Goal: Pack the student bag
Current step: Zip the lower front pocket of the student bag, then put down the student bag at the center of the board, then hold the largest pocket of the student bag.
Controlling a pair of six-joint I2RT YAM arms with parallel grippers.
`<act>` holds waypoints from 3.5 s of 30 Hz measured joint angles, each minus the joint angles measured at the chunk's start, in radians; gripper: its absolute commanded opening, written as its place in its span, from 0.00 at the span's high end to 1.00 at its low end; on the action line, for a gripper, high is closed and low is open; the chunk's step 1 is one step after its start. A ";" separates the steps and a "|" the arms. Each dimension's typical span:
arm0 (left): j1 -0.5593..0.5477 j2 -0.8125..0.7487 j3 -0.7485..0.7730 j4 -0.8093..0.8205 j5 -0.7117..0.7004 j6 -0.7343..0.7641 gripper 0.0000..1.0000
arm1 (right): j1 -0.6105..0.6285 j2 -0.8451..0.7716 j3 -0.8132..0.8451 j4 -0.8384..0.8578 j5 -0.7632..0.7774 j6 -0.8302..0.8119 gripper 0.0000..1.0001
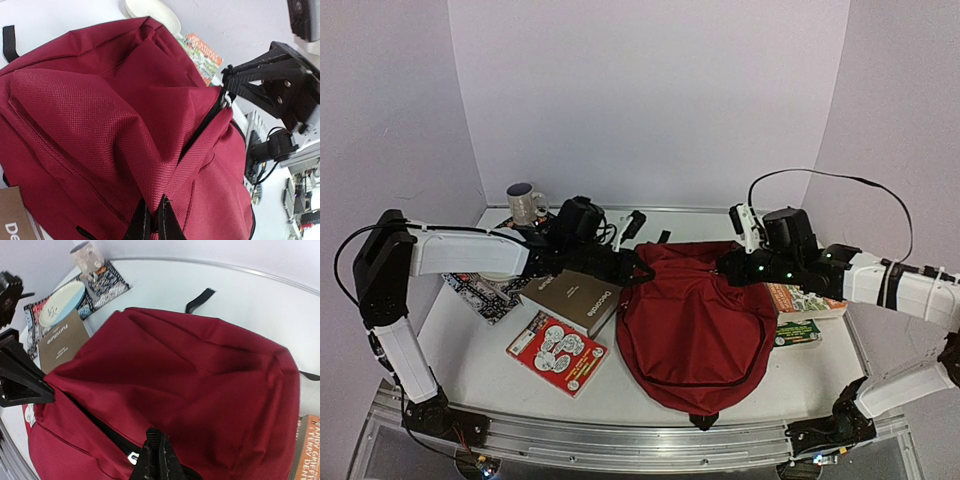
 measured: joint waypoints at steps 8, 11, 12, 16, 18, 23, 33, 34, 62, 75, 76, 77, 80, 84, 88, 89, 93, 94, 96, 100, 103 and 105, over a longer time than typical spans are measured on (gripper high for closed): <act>0.018 -0.086 -0.096 0.132 0.062 -0.062 1.00 | -0.069 -0.074 -0.033 0.042 -0.095 0.022 1.00; 0.050 -0.119 -0.159 0.133 0.058 -0.087 1.00 | -0.137 -0.085 -0.048 0.014 -0.064 0.023 1.00; 0.071 -0.125 -0.179 0.138 0.059 -0.098 1.00 | -0.177 -0.090 -0.057 0.004 -0.082 0.030 1.00; 0.095 -0.130 -0.197 0.162 0.065 -0.108 1.00 | -0.194 -0.094 -0.055 0.009 -0.151 0.030 1.00; 0.095 -0.130 -0.203 0.165 0.064 -0.108 1.00 | -0.200 -0.094 -0.049 0.002 -0.177 0.024 1.00; 0.098 -0.130 -0.217 0.171 0.066 -0.108 1.00 | -0.212 -0.061 -0.038 -0.004 -0.223 0.015 0.98; 0.098 -0.071 -0.212 0.172 0.062 -0.108 0.87 | -0.247 0.134 0.014 -0.007 -0.271 0.003 0.96; 0.096 -0.065 -0.206 0.167 0.059 -0.109 0.88 | -0.250 0.152 0.030 -0.013 -0.266 -0.004 0.95; 0.063 -0.125 -0.145 0.063 -0.146 -0.163 0.35 | -0.151 0.342 0.352 -0.131 -0.080 -0.125 0.44; 0.116 -0.105 -0.200 0.056 -0.084 -0.260 0.31 | 0.198 0.203 0.242 -0.156 0.035 0.007 0.24; 0.116 -0.089 -0.194 0.056 -0.076 -0.265 0.32 | 0.219 0.203 0.239 -0.162 0.042 0.018 0.25; 0.116 -0.068 -0.184 0.056 -0.066 -0.272 0.32 | 0.235 0.205 0.239 -0.163 0.046 0.026 0.25; 0.116 -0.005 -0.147 0.065 -0.037 -0.294 0.37 | 0.282 0.212 0.239 -0.163 0.064 0.053 0.25; 0.117 0.051 -0.131 0.104 0.017 -0.332 0.63 | 0.332 0.237 0.246 -0.166 0.081 0.081 0.26; 0.112 0.067 -0.125 0.123 0.058 -0.367 0.90 | 0.377 0.292 0.281 -0.184 0.096 0.114 0.32; 0.108 0.066 -0.123 0.130 0.060 -0.377 0.95 | 0.388 0.307 0.295 -0.190 0.097 0.121 0.35; 0.090 0.063 -0.119 0.148 0.044 -0.422 1.00 | 0.431 0.360 0.358 -0.215 0.094 0.157 0.46; 0.086 0.060 -0.119 0.150 0.035 -0.439 1.00 | 0.440 0.367 0.369 -0.219 0.089 0.169 0.49; 0.082 0.054 -0.120 0.153 0.020 -0.471 1.00 | 0.455 0.378 0.384 -0.224 0.080 0.193 0.55; 0.076 0.038 -0.124 0.175 -0.008 -0.551 1.00 | 0.468 0.403 0.398 -0.229 0.060 0.233 0.60; 0.069 0.029 -0.130 0.191 -0.033 -0.607 1.00 | 0.467 0.434 0.407 -0.232 0.057 0.259 0.61; 0.061 0.027 -0.135 0.200 -0.051 -0.638 1.00 | 0.467 0.456 0.409 -0.232 0.063 0.275 0.62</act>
